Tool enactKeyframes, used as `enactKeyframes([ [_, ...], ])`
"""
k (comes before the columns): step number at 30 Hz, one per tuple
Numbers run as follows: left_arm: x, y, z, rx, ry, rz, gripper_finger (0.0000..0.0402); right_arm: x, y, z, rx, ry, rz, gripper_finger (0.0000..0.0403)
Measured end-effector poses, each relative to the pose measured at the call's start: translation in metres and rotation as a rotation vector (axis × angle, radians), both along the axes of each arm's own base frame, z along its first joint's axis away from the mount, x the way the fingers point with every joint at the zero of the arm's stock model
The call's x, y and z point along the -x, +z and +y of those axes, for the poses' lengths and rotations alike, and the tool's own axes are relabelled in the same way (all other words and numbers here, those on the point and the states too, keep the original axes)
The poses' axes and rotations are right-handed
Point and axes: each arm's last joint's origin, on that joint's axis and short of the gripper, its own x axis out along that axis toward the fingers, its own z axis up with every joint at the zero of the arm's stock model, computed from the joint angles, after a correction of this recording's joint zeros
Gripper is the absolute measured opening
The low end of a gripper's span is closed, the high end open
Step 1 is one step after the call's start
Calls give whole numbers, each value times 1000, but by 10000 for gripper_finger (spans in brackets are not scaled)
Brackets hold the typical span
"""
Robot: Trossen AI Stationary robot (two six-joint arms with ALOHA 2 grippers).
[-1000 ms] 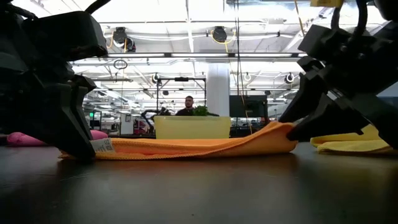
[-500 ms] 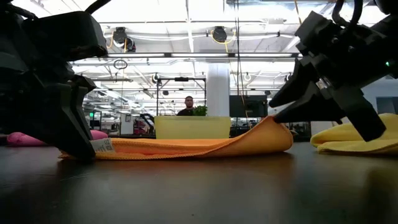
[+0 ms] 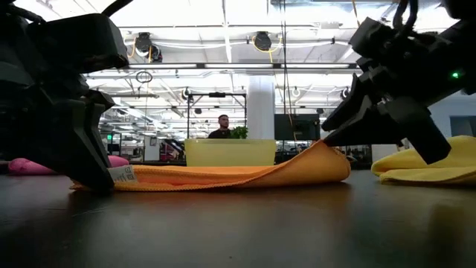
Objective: Fold microfiber towels
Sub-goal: Fold the orange towel
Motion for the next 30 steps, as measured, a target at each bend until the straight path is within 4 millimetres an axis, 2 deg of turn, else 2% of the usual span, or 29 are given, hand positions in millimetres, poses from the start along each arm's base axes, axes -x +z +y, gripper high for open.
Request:
enactKeyframes([
  [8, 0, 0, 0, 0, 0, 0, 31, -6, -4, -8, -128, 30, 76, 111],
  [18, 0, 0, 0, 0, -1, 0, 31, -1, -5, -1, -84, 120, 143, 7],
  [21, 0, 0, 0, 3, -3, 3, 31, 3, -6, 5, -105, 205, 213, 8],
  [26, 0, 0, 0, 5, -2, 3, 31, 8, -4, 12, -288, 396, 359, 6],
  [30, 0, 0, 0, 5, -2, 3, 31, 6, -3, 9, -383, 459, 417, 2],
])
